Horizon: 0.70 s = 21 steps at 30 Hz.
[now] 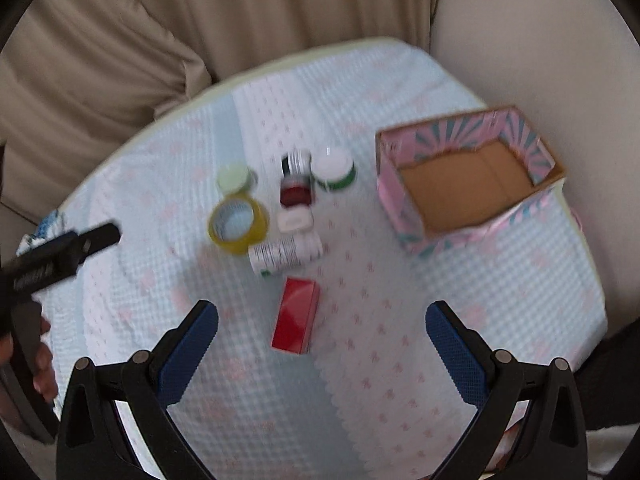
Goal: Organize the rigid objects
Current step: 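Grasp the red box with the right tool while the left tool grasps the yellow tape roll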
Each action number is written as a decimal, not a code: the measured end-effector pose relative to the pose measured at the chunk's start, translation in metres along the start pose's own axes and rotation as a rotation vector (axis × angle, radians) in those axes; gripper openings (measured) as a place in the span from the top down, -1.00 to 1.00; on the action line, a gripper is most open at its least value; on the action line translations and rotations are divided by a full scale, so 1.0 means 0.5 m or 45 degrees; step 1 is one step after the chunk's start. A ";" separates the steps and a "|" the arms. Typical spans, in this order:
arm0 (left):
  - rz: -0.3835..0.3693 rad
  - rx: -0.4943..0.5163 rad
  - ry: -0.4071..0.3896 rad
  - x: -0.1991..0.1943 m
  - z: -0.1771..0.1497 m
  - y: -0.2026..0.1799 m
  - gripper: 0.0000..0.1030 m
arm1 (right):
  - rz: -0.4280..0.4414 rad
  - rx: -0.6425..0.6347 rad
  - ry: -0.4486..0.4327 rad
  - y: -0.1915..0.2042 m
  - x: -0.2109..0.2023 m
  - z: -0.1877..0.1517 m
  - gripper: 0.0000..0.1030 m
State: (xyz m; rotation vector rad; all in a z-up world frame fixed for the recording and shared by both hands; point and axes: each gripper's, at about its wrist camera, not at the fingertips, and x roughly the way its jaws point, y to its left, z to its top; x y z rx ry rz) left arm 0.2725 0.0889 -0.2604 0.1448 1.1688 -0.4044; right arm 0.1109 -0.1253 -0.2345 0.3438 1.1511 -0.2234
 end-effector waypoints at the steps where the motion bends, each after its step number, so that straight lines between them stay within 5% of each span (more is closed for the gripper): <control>1: -0.008 0.002 0.023 0.025 0.004 0.000 -0.99 | -0.002 0.003 0.021 0.004 0.019 -0.006 -1.00; 11: -0.034 0.043 0.280 0.299 0.023 -0.020 -0.99 | -0.004 0.032 0.295 0.050 0.249 -0.028 -1.00; 21: 0.025 0.063 0.353 0.441 0.055 -0.024 -0.99 | 0.003 0.019 0.482 0.076 0.412 -0.047 -1.00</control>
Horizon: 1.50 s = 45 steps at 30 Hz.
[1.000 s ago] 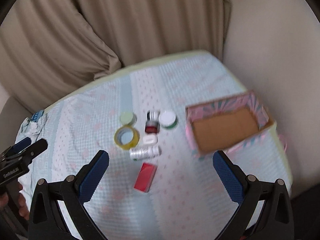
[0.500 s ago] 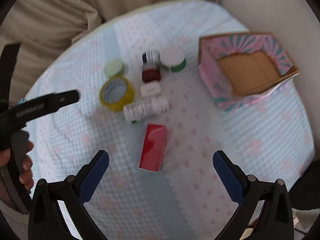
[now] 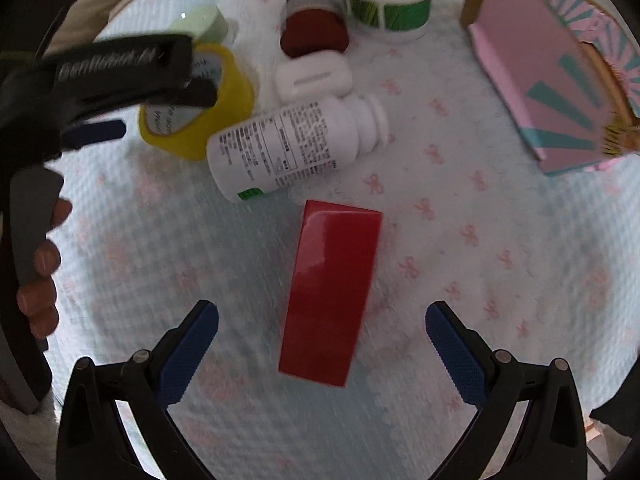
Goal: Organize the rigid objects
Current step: 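Grasp the red box with the right tool while the left tool grasps the yellow tape roll, then carry the red box and tape roll with both tools into the pink box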
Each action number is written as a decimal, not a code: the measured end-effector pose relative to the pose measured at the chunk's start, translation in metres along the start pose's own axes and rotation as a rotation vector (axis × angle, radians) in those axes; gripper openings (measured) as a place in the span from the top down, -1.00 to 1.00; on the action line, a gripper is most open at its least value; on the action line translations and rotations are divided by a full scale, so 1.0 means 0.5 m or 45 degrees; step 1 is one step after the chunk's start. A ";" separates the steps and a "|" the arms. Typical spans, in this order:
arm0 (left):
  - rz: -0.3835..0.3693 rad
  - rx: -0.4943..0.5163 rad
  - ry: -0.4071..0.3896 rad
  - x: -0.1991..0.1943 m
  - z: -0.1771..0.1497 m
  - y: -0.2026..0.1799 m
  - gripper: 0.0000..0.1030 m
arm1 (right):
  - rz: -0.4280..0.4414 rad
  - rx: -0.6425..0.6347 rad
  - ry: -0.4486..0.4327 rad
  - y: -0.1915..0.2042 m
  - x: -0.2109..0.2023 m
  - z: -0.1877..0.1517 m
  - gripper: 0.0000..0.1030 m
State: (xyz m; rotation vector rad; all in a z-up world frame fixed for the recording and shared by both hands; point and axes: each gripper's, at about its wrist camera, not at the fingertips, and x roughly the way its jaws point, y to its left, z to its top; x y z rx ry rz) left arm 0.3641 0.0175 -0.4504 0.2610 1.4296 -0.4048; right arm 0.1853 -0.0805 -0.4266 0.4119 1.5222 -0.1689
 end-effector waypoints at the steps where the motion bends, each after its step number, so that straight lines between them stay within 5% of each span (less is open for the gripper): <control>1: 0.006 0.007 0.003 0.009 0.004 -0.004 -0.99 | 0.002 -0.001 0.007 0.001 0.006 0.002 -1.00; 8: 0.070 0.035 0.042 0.063 0.020 -0.026 -0.99 | 0.007 0.020 0.062 0.003 0.051 0.022 -0.88; 18: 0.078 0.047 0.064 0.115 0.026 -0.048 -0.89 | -0.097 0.057 0.128 0.018 0.089 0.057 0.17; 33: 0.097 0.012 -0.059 -0.021 -0.004 0.002 -0.88 | 0.006 0.131 0.014 -0.035 0.048 0.035 0.21; 45: 0.113 -0.053 -0.213 -0.265 -0.108 0.005 -0.88 | 0.079 0.154 -0.168 -0.072 -0.111 0.004 0.22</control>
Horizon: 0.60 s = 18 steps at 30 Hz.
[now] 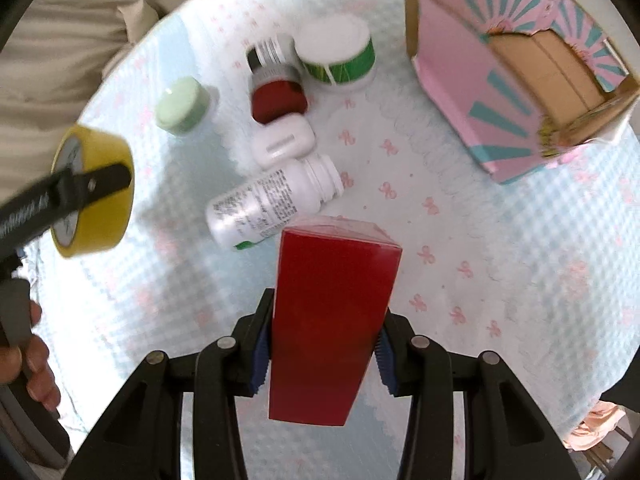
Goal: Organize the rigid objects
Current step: 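Carry the red box and tape roll with both tools into the pink box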
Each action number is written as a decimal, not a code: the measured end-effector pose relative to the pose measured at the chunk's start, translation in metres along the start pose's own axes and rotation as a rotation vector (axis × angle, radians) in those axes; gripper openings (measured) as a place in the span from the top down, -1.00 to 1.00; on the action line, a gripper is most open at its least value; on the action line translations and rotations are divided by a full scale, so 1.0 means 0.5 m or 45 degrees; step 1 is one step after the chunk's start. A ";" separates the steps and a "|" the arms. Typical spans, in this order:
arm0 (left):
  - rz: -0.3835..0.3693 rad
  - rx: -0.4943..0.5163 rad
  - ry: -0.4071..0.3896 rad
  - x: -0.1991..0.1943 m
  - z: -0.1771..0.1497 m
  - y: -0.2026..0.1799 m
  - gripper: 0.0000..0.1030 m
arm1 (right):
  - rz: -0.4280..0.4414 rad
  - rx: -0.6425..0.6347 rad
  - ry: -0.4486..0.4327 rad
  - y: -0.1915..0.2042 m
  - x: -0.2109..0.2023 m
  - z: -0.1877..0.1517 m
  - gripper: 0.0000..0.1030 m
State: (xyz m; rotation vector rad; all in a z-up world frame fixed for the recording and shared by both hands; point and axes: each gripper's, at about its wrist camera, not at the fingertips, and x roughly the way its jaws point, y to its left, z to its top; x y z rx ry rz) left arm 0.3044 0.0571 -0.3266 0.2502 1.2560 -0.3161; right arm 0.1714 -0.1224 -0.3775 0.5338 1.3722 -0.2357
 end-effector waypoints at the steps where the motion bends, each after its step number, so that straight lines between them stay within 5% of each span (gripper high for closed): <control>1: -0.003 -0.001 -0.012 -0.019 -0.003 0.001 -0.88 | 0.008 -0.007 -0.013 0.004 -0.018 -0.007 0.22; 7: -0.044 0.009 -0.085 -0.162 -0.046 -0.004 -0.88 | 0.044 -0.047 -0.094 0.009 -0.150 -0.029 0.22; 18: -0.134 0.038 -0.246 -0.322 -0.045 -0.109 -0.89 | 0.096 -0.052 -0.260 -0.051 -0.366 0.030 0.22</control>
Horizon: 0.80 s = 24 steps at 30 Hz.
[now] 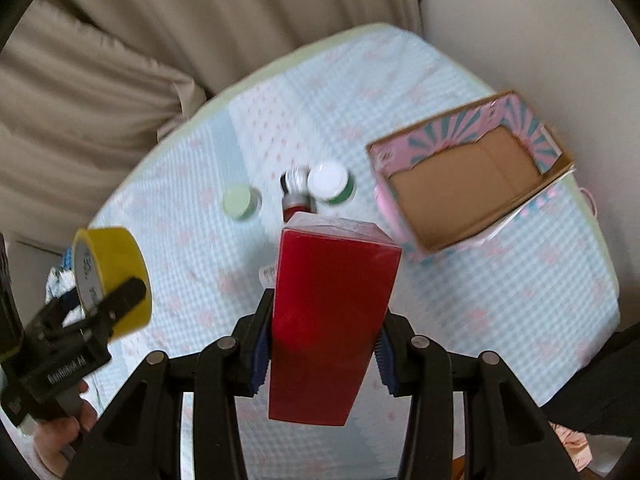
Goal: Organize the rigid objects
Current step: 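Carry the red box and tape roll with both tools into the pink box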
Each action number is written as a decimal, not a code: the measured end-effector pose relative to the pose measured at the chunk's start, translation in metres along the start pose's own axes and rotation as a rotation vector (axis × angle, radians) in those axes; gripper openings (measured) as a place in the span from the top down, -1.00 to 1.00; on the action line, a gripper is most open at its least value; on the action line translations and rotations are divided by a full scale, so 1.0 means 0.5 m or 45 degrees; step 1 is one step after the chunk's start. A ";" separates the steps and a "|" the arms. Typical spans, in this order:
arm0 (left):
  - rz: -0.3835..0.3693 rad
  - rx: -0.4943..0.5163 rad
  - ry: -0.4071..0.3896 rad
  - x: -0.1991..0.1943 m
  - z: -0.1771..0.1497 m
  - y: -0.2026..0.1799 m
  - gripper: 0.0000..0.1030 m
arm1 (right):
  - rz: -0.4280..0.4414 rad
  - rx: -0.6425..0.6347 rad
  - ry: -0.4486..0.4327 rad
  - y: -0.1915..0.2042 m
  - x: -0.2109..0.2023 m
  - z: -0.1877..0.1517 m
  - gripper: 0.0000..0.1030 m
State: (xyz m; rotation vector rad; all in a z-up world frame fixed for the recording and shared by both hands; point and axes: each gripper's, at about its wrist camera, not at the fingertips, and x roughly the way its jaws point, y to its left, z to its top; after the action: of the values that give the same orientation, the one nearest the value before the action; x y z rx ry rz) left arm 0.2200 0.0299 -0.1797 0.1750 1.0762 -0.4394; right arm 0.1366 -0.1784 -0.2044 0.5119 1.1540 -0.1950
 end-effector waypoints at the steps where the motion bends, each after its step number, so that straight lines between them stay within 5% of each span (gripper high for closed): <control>1: -0.005 0.002 -0.011 -0.008 0.006 -0.017 -0.89 | 0.008 0.010 -0.008 -0.011 -0.013 0.011 0.22; 13: -0.018 -0.052 -0.037 0.040 0.089 -0.252 -0.89 | 0.043 -0.008 -0.062 -0.223 -0.104 0.169 0.22; 24: 0.018 -0.075 0.117 0.271 0.167 -0.426 -0.89 | -0.027 -0.073 0.078 -0.444 0.033 0.340 0.22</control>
State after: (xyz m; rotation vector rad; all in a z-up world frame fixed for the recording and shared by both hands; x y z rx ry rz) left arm 0.2502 -0.2263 -0.2439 0.1519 1.1758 -0.3897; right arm 0.1933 -0.4513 -0.2309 0.4578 1.2220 -0.1646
